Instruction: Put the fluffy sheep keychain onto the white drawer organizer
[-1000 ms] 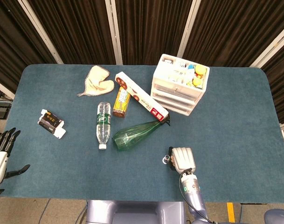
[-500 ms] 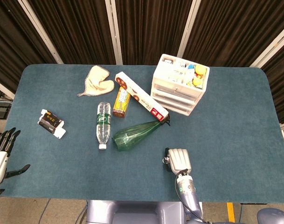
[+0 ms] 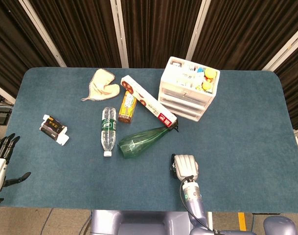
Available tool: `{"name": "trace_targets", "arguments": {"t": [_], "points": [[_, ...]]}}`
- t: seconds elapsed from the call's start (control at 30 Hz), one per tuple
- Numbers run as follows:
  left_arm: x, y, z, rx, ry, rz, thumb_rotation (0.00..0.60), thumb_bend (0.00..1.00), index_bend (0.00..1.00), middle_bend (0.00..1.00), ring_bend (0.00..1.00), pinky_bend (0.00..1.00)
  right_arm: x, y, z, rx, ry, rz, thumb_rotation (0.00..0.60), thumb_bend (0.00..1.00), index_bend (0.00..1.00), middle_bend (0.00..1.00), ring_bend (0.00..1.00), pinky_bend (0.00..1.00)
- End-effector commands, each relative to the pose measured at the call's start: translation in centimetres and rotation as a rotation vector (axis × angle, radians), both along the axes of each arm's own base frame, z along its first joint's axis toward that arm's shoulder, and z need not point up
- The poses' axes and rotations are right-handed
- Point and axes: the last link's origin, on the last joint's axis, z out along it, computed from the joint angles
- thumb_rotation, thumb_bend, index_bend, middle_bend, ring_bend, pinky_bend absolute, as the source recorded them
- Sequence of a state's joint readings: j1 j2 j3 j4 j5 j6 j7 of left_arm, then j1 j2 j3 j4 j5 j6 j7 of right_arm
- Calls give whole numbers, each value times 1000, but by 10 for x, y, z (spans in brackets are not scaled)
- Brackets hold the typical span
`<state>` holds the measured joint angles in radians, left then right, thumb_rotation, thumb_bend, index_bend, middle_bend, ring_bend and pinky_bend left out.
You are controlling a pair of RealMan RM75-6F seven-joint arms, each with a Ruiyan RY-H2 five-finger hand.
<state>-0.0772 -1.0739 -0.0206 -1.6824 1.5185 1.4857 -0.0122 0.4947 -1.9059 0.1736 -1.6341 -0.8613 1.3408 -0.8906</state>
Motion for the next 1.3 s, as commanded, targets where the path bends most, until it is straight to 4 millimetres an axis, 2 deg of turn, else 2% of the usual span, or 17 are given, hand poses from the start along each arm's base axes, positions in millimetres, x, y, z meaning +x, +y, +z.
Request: {"name": "trace_targets", "arguments": {"t": [0.03, 0.37, 0.83, 1.3], "points": [[0, 0, 0, 0, 0, 1, 600, 75, 0, 0, 0, 0, 0, 1, -2, 4, 1, 0, 600, 237, 487, 1000, 1000, 899], [-1, -1, 1, 2, -3, 4, 600, 77, 0, 0, 0, 0, 1, -3, -6, -4, 2, -1, 600, 237, 494, 1000, 1000, 899], [-1, -1, 1, 1, -3, 7, 600, 76, 0, 0, 0, 0, 1, -7, 0, -30, -5, 1, 600, 237, 496, 1000, 1000, 899], [-1, -1, 1, -2, -6, 12, 600, 79, 0, 0, 0, 0, -8, -7, -3, -12, 23, -29, 600, 237, 496, 1000, 1000, 899]]}}
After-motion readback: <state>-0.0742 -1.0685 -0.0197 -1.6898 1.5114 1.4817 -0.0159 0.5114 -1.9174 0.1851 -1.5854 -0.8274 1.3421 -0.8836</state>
